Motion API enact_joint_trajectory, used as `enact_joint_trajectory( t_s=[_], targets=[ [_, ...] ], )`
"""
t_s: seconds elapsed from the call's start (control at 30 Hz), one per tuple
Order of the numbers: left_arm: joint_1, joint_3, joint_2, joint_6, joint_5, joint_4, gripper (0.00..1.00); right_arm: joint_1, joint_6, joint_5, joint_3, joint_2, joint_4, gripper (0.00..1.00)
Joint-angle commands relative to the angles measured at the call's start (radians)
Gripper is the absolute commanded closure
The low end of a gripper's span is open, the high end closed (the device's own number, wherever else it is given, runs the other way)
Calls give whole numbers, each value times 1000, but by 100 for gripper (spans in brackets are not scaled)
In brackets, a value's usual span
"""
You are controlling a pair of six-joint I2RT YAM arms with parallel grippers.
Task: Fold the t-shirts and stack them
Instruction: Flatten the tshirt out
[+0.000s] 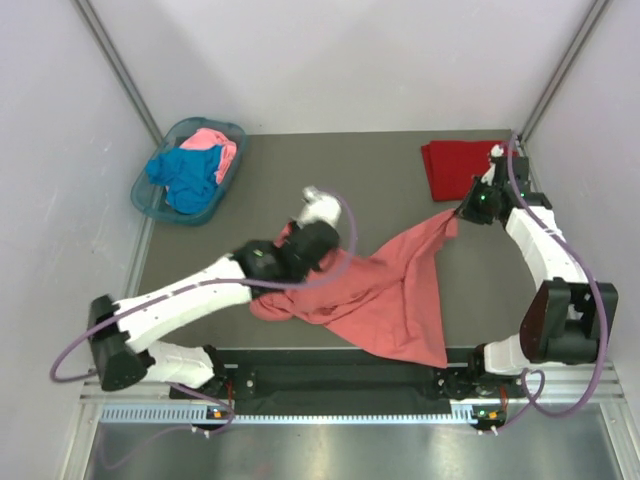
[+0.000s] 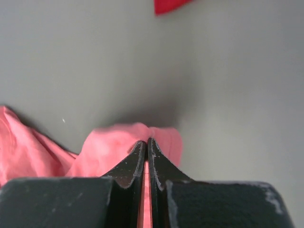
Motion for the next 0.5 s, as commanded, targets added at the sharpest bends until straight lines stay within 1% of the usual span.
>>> enact_joint_trajectory(
  t_s=[0.0, 0.03, 0.07, 0.13, 0.17, 0.2, 0.23, 0.27, 0.3, 0.33, 0.37, 0.4, 0.43, 0.47],
  targets=[
    [144, 136, -124, 50, -285, 7, 100, -20, -8, 107, 177, -112, -77, 100],
    [167, 165, -139, 75, -341, 36, 100, -19, -8, 116, 205, -124, -90, 100],
    [198, 224, -164, 133, -366, 106, 100, -19, -8, 119, 261, -151, -105, 100],
    [211, 290, -193, 210, -427, 192, 100, -19, -13, 127, 315, -181, -108, 100],
    [211, 345, -202, 262, -442, 263, 100, -19, -16, 129, 364, -214, -90, 100],
    [212, 370, -210, 364, -458, 390, 100, -19, -32, 130, 387, -231, -76, 100],
    [212, 395, -218, 426, -478, 462, 100, -19, -39, 132, 406, -271, -61, 100],
    [212, 451, -219, 473, -488, 515, 100, -19, -43, 135, 423, -288, -43, 100],
    [212, 488, -218, 550, -497, 550, 100, -20, -49, 136, 477, -302, -42, 100],
    [212, 530, -213, 578, -503, 594, 100, -19, -69, 133, 516, -311, -54, 100],
    [212, 609, -206, 602, -508, 609, 100, -20, -78, 130, 591, -332, -64, 100],
    [211, 649, -206, 624, -499, 607, 100, -20, -91, 133, 626, -343, -79, 100],
    [211, 694, -209, 609, -465, 530, 100, -20, -94, 150, 657, -359, -84, 100],
    [211, 782, -215, 575, -424, 467, 100, -20, -98, 158, 702, -392, -88, 100]
  ],
)
